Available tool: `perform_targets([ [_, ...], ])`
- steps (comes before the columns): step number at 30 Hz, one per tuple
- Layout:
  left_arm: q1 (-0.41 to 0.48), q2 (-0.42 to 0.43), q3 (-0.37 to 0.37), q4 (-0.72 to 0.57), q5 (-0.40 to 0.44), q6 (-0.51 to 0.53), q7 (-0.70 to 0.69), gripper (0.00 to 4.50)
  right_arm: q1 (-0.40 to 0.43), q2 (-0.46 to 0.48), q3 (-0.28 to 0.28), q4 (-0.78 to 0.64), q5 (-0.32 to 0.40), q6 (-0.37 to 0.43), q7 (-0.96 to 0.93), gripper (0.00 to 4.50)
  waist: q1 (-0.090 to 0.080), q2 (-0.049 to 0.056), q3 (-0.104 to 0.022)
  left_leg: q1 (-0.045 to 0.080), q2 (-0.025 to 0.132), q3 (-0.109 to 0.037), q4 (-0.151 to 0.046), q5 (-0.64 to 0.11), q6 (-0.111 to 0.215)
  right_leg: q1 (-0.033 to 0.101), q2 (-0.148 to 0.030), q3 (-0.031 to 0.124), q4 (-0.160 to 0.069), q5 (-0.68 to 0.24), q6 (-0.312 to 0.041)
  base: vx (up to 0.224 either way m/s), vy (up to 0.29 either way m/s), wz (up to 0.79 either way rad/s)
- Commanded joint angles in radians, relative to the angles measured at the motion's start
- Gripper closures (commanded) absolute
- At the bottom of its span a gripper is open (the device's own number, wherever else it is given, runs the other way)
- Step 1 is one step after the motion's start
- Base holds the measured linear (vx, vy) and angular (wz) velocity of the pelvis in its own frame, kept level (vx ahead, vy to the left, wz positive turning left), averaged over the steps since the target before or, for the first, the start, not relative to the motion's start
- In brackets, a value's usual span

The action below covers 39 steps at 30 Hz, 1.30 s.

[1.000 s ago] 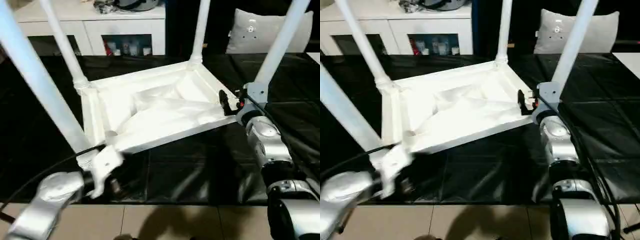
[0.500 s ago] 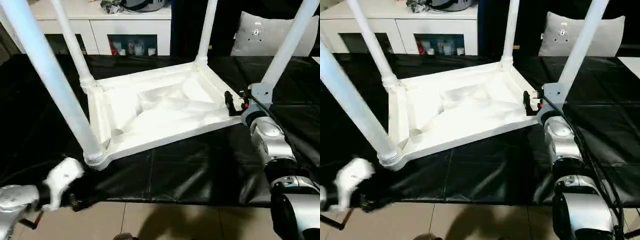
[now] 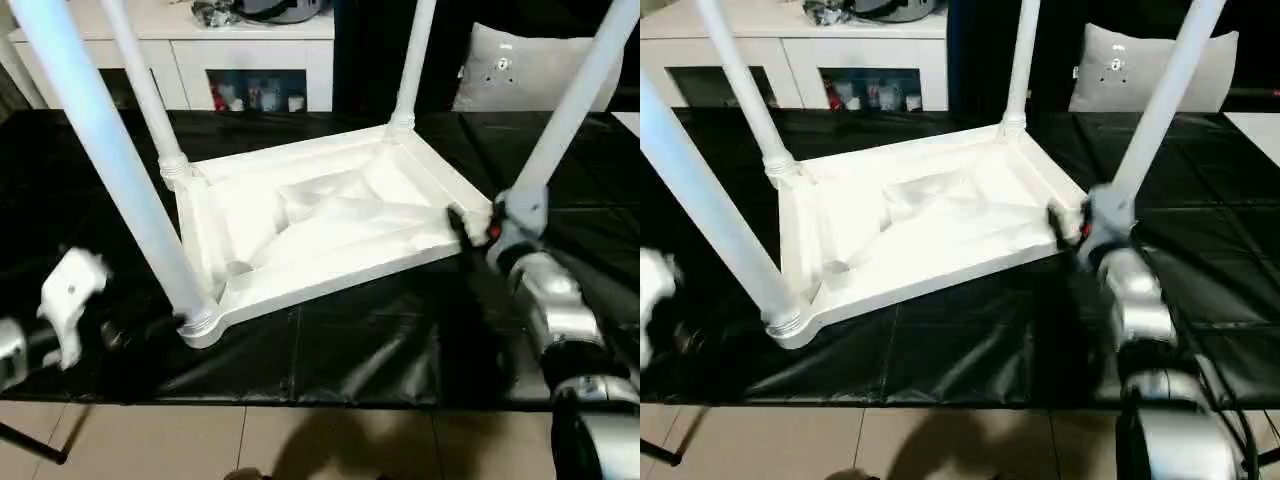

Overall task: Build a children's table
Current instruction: Rotate table base

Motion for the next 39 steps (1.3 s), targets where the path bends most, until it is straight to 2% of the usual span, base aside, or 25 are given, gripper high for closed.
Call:
perform_targets([
  [1, -0.028, -0.009, -0.001, -0.037, -0.04, 0.043, 0.011, 0.04, 0.023, -0.011, 0.016, -0.058, -0.002, 0.035, 0.027, 0.0, -0.002, 0.0, -0.054, 0.005, 0.012, 0.004, -0.079, -0.289, 0.019, 0.052, -0.036, 0.046, -0.072, -0.314, -0.192, 0.0, 0.0, 0.0],
  [2, -0.062, -0.027, -0.014, -0.059, -0.066, 0.073, 0.019, 0.04, 0.058, -0.017, 0.029, -0.103, -0.01, 0.058, 0.047, 0.0, -0.003, 0.002, -0.052, 0.008, 0.011, 0.005, -0.08, -0.301, 0.016, 0.051, -0.034, 0.046, -0.075, -0.328, -0.183, 0.0, 0.0, 0.0],
  [3, -0.062, -0.027, -0.014, -0.059, -0.066, 0.073, 0.019, 0.04, 0.058, -0.017, 0.029, -0.103, -0.01, 0.058, 0.047, 0.0, 0.0, 0.002, -0.053, 0.01, 0.011, 0.005, -0.078, -0.306, 0.016, 0.05, -0.036, 0.046, -0.076, -0.338, -0.181, 0.0, 0.0, 0.0],
  [6, -0.099, -0.045, -0.04, -0.072, -0.083, 0.103, 0.016, 0.04, 0.107, -0.03, 0.045, -0.168, -0.019, 0.096, 0.071, 0.0, -0.006, -0.001, -0.052, 0.007, 0.007, 0.003, -0.079, -0.31, 0.012, 0.052, -0.035, 0.045, -0.08, -0.373, -0.159, 0.0, 0.0, 0.0],
  [8, -0.135, -0.069, -0.071, -0.074, -0.088, 0.124, 0.021, 0.04, 0.153, -0.046, 0.055, -0.229, -0.024, 0.163, 0.078, 0.0, -0.004, -0.002, -0.052, 0.012, 0.008, 0.003, -0.08, -0.307, 0.012, 0.05, -0.033, 0.047, -0.084, -0.384, -0.146, 0.0, 0.0, 0.0],
  [9, -0.141, -0.075, -0.074, -0.074, -0.088, 0.125, 0.026, 0.04, 0.156, -0.048, 0.056, -0.231, -0.027, 0.169, 0.073, 0.0, -0.004, -0.002, -0.052, 0.011, 0.007, 0.002, -0.08, -0.306, 0.011, 0.052, -0.034, 0.046, -0.084, -0.386, -0.146, 0.0, 0.0, 0.0],
  [11, -0.189, -0.133, -0.096, -0.08, -0.089, 0.14, 0.073, 0.04, 0.175, -0.059, 0.048, -0.248, -0.048, 0.222, 0.018, 0.0, -0.002, -0.003, -0.049, 0.017, 0.006, 0.004, -0.079, -0.321, 0.003, 0.047, -0.035, 0.045, -0.091, -0.42, -0.141, 0.0, 0.0, 0.0],
  [15, -0.221, -0.193, -0.11, -0.072, -0.09, 0.137, 0.12, 0.04, 0.182, -0.067, 0.031, -0.243, -0.075, 0.242, -0.044, 0.0, -0.005, -0.009, -0.048, 0.01, 0.004, -0.001, -0.081, -0.327, -0.004, 0.053, -0.037, 0.04, -0.096, -0.477, -0.104, 0.0, 0.0, 0.0],
  [16, -0.223, -0.204, -0.115, -0.074, -0.094, 0.14, 0.125, 0.04, 0.185, -0.069, 0.024, -0.246, -0.084, 0.242, -0.066, 0.0, -0.003, -0.01, -0.05, 0.016, 0.002, 0.001, -0.078, -0.324, -0.004, 0.048, -0.037, 0.041, -0.1, -0.488, -0.094, 0.0, 0.0, 0.0],
  [17, -0.224, -0.218, -0.126, -0.082, -0.099, 0.149, 0.128, 0.04, 0.191, -0.067, 0.003, -0.258, -0.084, 0.247, -0.105, 0.0, -0.003, -0.012, -0.05, 0.017, 0.001, 0.002, -0.078, -0.323, -0.004, 0.047, -0.037, 0.041, -0.101, -0.493, -0.09, 0.0, 0.0, 0.0],
  [18, -0.221, -0.228, -0.134, -0.091, -0.104, 0.154, 0.127, 0.04, 0.197, -0.068, -0.008, -0.268, -0.081, 0.259, -0.121, 0.0, -0.002, -0.013, -0.05, 0.013, 0.001, 0.0, -0.079, -0.314, -0.003, 0.05, -0.038, 0.04, -0.099, -0.494, -0.082, 0.0, 0.0, 0.0],
  [21, -0.217, -0.248, -0.142, -0.115, -0.125, 0.178, 0.125, 0.04, 0.206, -0.074, -0.004, -0.275, -0.094, 0.278, -0.137, 0.0, -0.004, -0.013, -0.052, 0.01, 0.002, 0.001, -0.079, -0.306, 0.002, 0.051, -0.034, 0.04, -0.097, -0.463, -0.079, 0.0, 0.0, 0.0],
  [22, -0.212, -0.252, -0.15, -0.131, -0.139, 0.194, 0.118, 0.04, 0.206, -0.069, 0.0, -0.263, -0.092, 0.262, -0.132, 0.0, -0.004, -0.009, -0.054, 0.009, 0.001, 0.0, -0.078, -0.301, 0.003, 0.052, -0.035, 0.039, -0.094, -0.45, -0.082, 0.0, 0.0, 0.0],
  [25, -0.201, -0.251, -0.165, -0.154, -0.161, 0.213, 0.105, 0.04, 0.2, -0.055, 0.005, -0.244, -0.087, 0.233, -0.125, 0.0, -0.007, -0.011, -0.052, 0.01, 0.002, 0.001, -0.077, -0.307, 0.009, 0.049, -0.035, 0.039, -0.096, -0.449, -0.09, 0.0, 0.0, 0.0],
  [26, -0.188, -0.244, -0.181, -0.165, -0.173, 0.231, 0.074, 0.04, 0.183, -0.03, 0.014, -0.219, -0.078, 0.184, -0.111, 0.0, -0.007, -0.013, -0.054, 0.01, 0.003, 0.001, -0.077, -0.309, 0.01, 0.049, -0.039, 0.039, -0.096, -0.456, -0.091, 0.0, 0.0, 0.0],
  [28, -0.181, -0.239, -0.197, -0.169, -0.189, 0.25, 0.051, 0.04, 0.158, -0.006, 0.02, -0.189, -0.08, 0.155, -0.112, 0.0, -0.009, -0.011, -0.052, 0.012, 0.003, 0.001, -0.078, -0.316, 0.01, 0.046, -0.037, 0.038, -0.097, -0.469, -0.095, 0.0, 0.0, 0.0],
  [29, -0.175, -0.238, -0.211, -0.183, -0.21, 0.271, 0.03, 0.04, 0.136, 0.015, 0.039, -0.174, -0.09, 0.146, -0.111, 0.0, -0.014, -0.011, -0.052, 0.007, 0.003, -0.001, -0.08, -0.315, 0.007, 0.049, -0.036, 0.038, -0.093, -0.458, -0.103, 0.0, 0.0, 0.0],
  [30, -0.173, -0.241, -0.22, -0.197, -0.228, 0.289, 0.019, 0.04, 0.121, 0.03, 0.052, -0.166, -0.097, 0.141, -0.106, 0.0, -0.015, -0.016, -0.052, 0.007, 0.004, 0.0, -0.081, -0.314, 0.008, 0.049, -0.036, 0.038, -0.094, -0.453, -0.105, 0.0, 0.0, 0.0],
  [31, -0.17, -0.24, -0.231, -0.214, -0.247, 0.309, 0.009, 0.04, 0.108, 0.045, 0.063, -0.161, -0.1, 0.135, -0.099, 0.0, -0.017, -0.011, -0.052, 0.008, 0.005, -0.001, -0.081, -0.309, 0.006, 0.049, -0.036, 0.04, -0.088, -0.43, -0.117, 0.0, 0.0, 0.0],
  [32, -0.169, -0.239, -0.237, -0.226, -0.26, 0.324, 0.004, 0.04, 0.101, 0.053, 0.069, -0.158, -0.101, 0.132, -0.094, 0.0, -0.022, -0.011, -0.052, 0.006, 0.005, -0.002, -0.082, -0.3, 0.002, 0.054, -0.035, 0.04, -0.085, -0.401, -0.127, 0.0, 0.0, 0.0],
  [33, -0.17, -0.243, -0.249, -0.242, -0.274, 0.339, 0.001, 0.04, 0.09, 0.066, 0.082, -0.154, -0.105, 0.127, -0.084, 0.0, -0.027, -0.019, -0.053, 0.004, 0.007, 0.0, -0.082, -0.298, 0.004, 0.054, -0.034, 0.042, -0.083, -0.387, -0.132, 0.0, 0.0, 0.0],
  [34, -0.173, -0.25, -0.265, -0.255, -0.284, 0.347, 0.0, 0.04, 0.079, 0.08, 0.097, -0.151, -0.109, 0.122, -0.073, 0.0, -0.029, -0.014, -0.052, 0.001, 0.006, -0.002, -0.082, -0.291, 0.005, 0.057, -0.036, 0.042, -0.08, -0.375, -0.139, 0.0, 0.0, 0.0],
  [35, -0.177, -0.256, -0.275, -0.261, -0.289, 0.351, 0.0, 0.04, 0.073, 0.088, 0.105, -0.148, -0.112, 0.119, -0.066, 0.0, -0.035, -0.02, -0.051, -0.001, 0.005, 0.0, -0.082, -0.293, 0.008, 0.057, -0.035, 0.041, -0.082, -0.387, -0.137, 0.0, 0.0, 0.0],
  [39, -0.221, -0.315, -0.321, -0.257, -0.3, 0.367, 0.009, 0.04, 0.037, 0.133, 0.144, -0.11, -0.13, 0.087, -0.037, 0.0, -0.047, -0.019, -0.05, 0.0, 0.005, 0.001, -0.079, -0.288, 0.005, 0.056, -0.039, 0.042, -0.087, -0.416, -0.136, 0.0, 0.0, 0.0],
])
